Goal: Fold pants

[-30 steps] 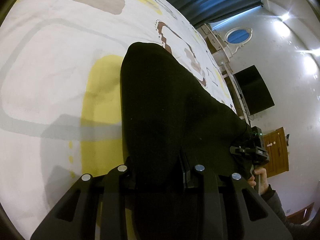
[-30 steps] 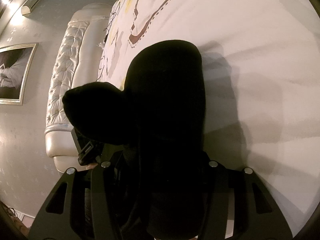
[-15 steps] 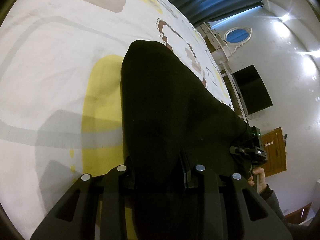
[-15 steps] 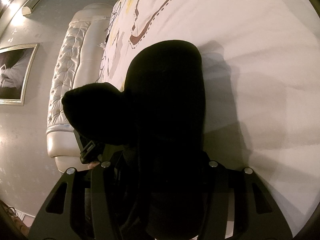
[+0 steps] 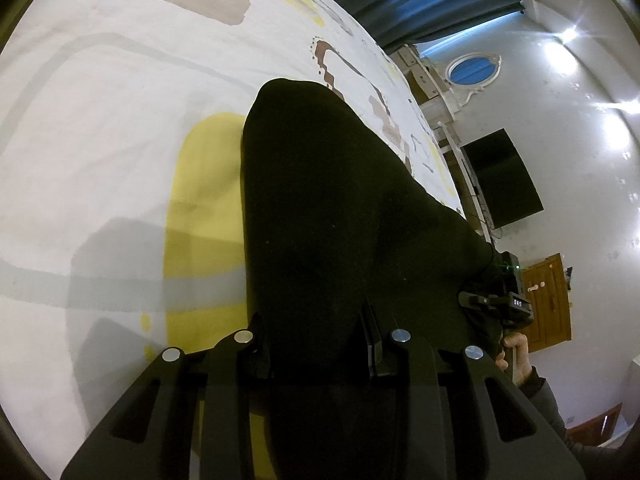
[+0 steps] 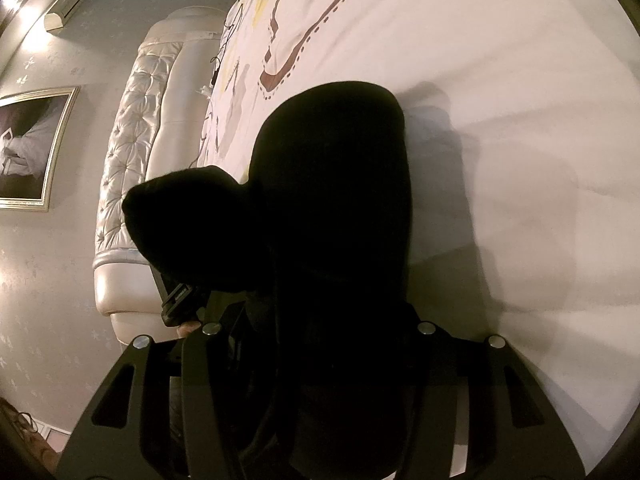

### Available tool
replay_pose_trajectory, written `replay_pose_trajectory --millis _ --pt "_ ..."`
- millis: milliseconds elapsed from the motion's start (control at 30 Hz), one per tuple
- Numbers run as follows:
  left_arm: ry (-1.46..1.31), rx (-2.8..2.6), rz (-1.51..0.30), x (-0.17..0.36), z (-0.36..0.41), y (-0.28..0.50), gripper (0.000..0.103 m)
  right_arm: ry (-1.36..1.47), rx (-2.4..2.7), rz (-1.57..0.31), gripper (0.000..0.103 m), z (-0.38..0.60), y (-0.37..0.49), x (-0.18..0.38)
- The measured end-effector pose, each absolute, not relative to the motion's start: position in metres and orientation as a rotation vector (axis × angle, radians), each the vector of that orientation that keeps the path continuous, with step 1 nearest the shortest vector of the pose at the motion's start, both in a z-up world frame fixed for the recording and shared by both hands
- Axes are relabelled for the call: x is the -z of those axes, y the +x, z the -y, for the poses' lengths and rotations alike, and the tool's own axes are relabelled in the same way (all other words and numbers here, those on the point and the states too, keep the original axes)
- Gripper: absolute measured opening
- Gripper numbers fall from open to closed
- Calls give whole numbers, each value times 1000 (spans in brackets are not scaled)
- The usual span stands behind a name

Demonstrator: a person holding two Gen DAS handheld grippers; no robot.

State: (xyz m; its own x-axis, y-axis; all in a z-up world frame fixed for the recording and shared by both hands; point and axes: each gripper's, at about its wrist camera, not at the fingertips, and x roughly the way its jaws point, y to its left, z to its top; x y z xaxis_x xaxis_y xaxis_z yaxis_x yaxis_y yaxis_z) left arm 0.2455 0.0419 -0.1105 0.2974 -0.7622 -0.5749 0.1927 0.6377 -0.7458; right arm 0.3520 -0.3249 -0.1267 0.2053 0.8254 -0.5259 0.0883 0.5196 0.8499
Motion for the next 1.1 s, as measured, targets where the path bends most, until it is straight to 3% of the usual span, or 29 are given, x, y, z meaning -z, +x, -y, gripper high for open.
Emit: replay_pose_trajectory --millis 1100 --pt "-624 703 -1093 113 -35 246 32 911 -635 -1279 50 324 361 128"
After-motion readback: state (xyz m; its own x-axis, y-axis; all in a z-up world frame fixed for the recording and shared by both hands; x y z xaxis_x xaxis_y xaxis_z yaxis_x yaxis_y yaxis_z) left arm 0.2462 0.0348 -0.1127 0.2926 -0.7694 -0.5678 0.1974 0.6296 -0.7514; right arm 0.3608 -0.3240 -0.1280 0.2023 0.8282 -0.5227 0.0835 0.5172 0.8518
